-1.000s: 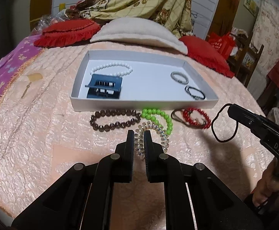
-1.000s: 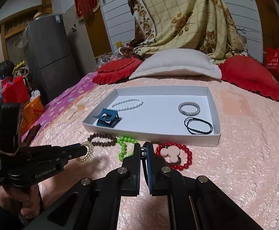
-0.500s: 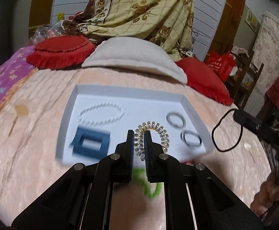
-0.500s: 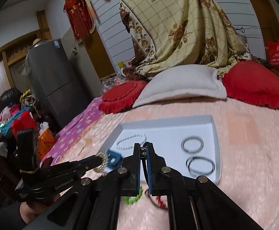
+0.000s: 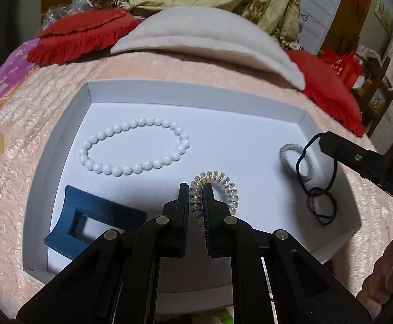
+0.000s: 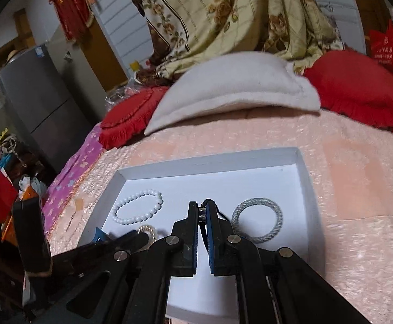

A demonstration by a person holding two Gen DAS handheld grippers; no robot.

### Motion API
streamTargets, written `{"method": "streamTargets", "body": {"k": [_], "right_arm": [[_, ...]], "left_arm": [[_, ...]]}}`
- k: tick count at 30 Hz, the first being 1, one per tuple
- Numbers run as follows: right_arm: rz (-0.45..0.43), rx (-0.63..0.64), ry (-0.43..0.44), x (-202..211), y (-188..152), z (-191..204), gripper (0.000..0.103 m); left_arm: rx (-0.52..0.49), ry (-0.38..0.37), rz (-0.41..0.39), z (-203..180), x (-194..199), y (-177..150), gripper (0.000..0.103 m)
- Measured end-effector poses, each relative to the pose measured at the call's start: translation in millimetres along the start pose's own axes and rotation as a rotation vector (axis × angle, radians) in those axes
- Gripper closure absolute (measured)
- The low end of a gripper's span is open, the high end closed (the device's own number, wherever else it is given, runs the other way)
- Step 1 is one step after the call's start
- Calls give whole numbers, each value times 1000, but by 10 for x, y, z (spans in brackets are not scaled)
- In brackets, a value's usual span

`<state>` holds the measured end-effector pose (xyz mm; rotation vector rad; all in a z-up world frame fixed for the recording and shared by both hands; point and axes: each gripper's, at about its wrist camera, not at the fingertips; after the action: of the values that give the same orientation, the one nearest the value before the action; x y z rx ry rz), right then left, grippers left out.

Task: Organize jewelry
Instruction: 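Open the left gripper releasing the gold coil while the right gripper releases the black hair tie into the box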

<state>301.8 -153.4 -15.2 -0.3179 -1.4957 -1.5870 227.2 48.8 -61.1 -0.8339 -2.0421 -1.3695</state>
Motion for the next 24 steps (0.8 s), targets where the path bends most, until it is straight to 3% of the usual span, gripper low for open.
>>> {"method": "streamTargets", "body": {"k": [6, 12, 17, 20, 24], "right_arm": [[111, -11, 33, -355, -117, 90, 98], [140, -35, 53, -459, -183, 84, 98], [149, -48, 63, -481, -201, 87, 97], [135, -53, 83, -451, -193, 103, 90], [99, -52, 91, -369, -175, 124, 73]], "left_arm": [[-20, 8, 9, -7, -24, -40, 95], [-1, -7, 12, -2, -14, -28, 94], [11, -10, 7, 1, 2, -14, 77], [6, -12, -8, -21, 33, -7, 75], [1, -15, -29, -29, 86, 14, 74]]}}
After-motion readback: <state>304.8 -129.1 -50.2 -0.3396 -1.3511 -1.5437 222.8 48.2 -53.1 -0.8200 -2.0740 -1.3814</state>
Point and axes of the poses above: each gripper's, at about its wrist camera, not at the fingertips, and x roughly against the way its jaws point, z to its left, y to its top, and after that the axes turned 11 degrees about -y, right-handed
